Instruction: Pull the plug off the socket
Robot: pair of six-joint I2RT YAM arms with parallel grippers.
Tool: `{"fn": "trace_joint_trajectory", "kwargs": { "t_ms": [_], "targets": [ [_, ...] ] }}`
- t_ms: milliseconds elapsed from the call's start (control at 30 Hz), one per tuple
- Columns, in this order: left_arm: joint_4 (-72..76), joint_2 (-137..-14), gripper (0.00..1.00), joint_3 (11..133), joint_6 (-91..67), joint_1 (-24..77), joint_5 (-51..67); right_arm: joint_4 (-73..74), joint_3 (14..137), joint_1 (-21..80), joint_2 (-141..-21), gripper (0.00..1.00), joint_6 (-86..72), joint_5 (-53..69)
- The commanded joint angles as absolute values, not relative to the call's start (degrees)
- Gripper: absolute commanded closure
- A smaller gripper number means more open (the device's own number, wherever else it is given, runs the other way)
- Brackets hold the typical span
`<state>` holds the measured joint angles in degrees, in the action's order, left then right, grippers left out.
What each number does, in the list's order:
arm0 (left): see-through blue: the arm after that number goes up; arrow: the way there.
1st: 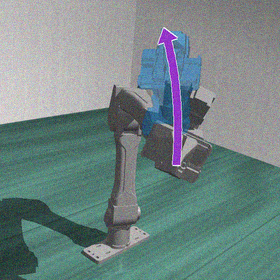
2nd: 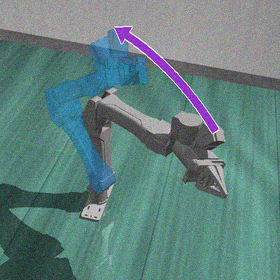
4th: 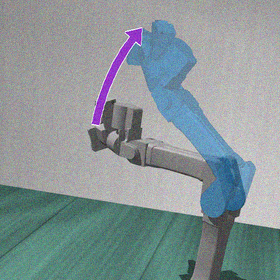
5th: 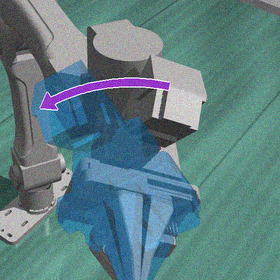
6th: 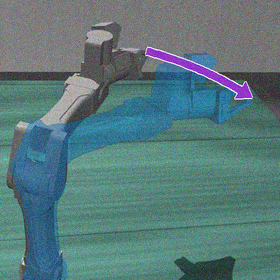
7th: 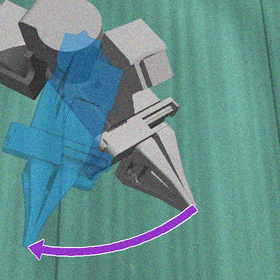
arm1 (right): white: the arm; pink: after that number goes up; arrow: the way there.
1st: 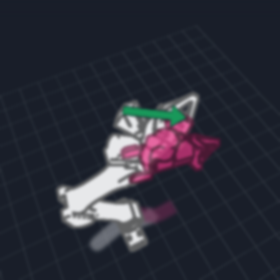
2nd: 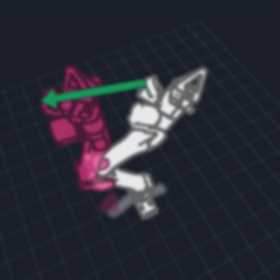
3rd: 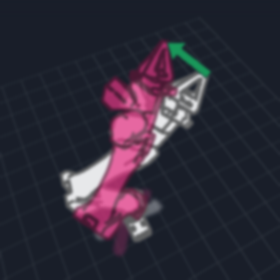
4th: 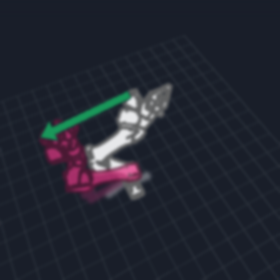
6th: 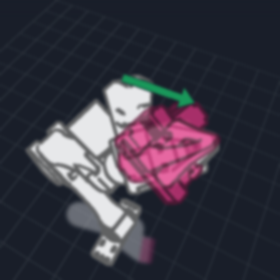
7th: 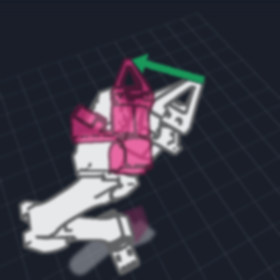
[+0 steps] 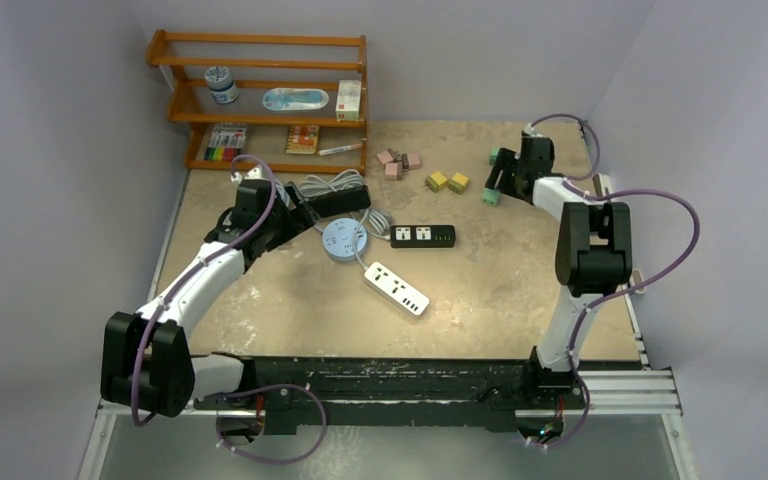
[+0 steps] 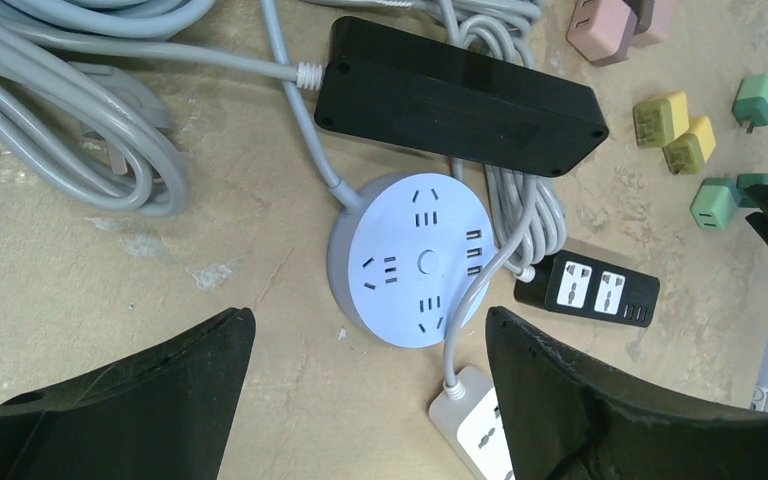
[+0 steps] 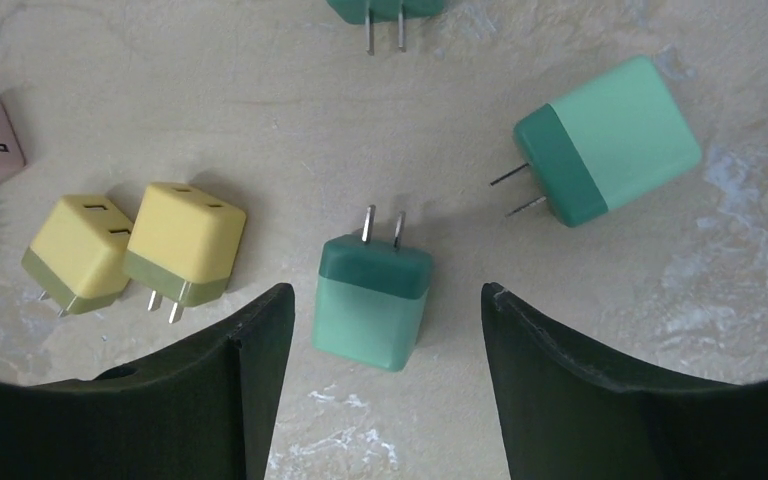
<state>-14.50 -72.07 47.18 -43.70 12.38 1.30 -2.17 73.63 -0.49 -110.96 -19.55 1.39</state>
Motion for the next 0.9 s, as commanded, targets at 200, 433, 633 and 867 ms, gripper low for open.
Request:
{"fn": "trace_joint_trajectory", "kwargs": {
  "t_ms": [200, 433, 633, 867],
  "targets": [
    [-12.6, -74.9, 0.14, 50.1, -42.6, 11.8, 3.2, 2.5, 81.3, 2.9, -115.5, 0.31, -14.9, -1.9],
    [-13.4, -75.0, 0.13, 50.1, -42.4, 11.7, 2.8, 4.7, 82.4, 3.6, -117.2, 0.40, -14.9, -6.6],
    [-13.7, -75.2, 0.12, 50.4, -42.2, 11.6, 2.8, 5.3, 82.7, 3.5, -117.4, 0.49, -14.6, -7.2],
    [-15.3, -74.8, 0.12, 51.1, -41.4, 11.4, 2.4, 5.8, 90.4, 2.6, -120.0, 0.65, -13.9, -7.6]
  ]
}}
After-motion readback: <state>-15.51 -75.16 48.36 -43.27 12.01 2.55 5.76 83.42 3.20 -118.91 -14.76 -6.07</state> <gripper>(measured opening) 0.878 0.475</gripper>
